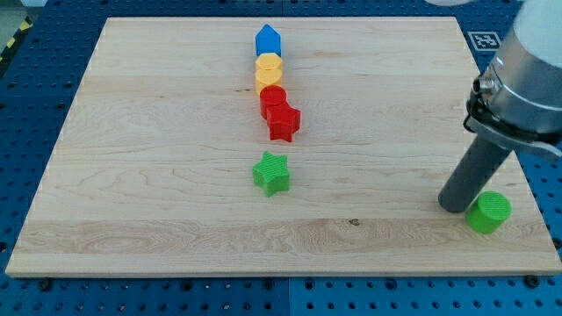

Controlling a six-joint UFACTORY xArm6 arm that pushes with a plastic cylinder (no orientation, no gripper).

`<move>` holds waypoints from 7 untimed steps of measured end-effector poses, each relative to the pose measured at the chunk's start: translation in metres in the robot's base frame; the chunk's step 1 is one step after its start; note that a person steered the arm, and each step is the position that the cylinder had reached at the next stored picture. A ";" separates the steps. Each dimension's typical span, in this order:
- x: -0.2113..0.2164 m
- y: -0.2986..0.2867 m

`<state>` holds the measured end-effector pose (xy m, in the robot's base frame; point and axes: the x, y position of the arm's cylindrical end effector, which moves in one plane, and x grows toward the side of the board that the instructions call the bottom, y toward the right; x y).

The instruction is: Point your arm at the green star

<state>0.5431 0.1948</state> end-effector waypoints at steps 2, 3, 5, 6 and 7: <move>0.002 0.027; 0.003 0.029; 0.008 -0.071; 0.012 -0.121; 0.014 -0.169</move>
<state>0.5567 0.0257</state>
